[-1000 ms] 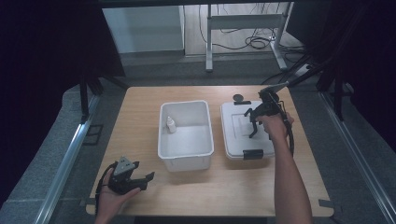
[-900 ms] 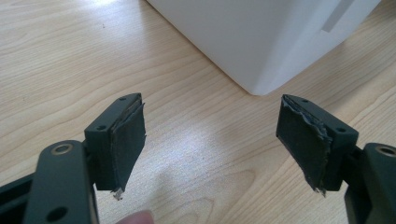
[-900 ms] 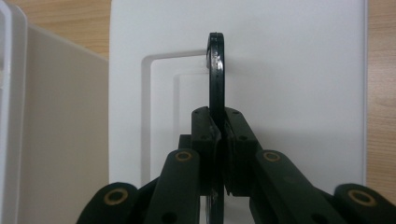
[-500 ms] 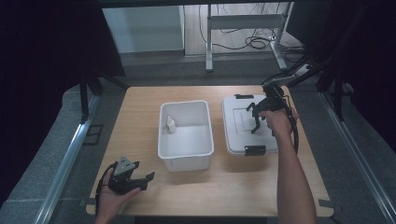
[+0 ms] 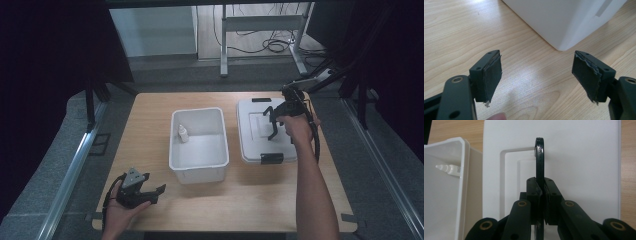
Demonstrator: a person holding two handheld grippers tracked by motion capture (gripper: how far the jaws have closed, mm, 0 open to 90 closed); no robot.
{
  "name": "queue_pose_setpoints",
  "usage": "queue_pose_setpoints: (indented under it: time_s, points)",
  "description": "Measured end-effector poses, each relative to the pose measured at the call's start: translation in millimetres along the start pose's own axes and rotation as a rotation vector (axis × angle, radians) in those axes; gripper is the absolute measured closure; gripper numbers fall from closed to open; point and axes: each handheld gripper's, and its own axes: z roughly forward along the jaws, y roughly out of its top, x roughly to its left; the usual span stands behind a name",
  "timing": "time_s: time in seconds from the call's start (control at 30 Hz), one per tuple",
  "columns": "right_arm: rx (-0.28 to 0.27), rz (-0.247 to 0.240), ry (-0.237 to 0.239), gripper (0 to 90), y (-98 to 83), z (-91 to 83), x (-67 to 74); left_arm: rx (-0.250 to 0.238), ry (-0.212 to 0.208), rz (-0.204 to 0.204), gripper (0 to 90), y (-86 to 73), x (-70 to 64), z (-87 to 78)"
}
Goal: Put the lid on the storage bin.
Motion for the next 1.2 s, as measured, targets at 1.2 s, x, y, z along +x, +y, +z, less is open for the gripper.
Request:
queue_pose_setpoints:
  time_s: [1.2]
  points:
    - [-0.058,-0.061,0.016,85.0,10.0,-45.8,49.2,-0.007,-0.001,-0.002,24.1,0.4,1.7,-2.1]
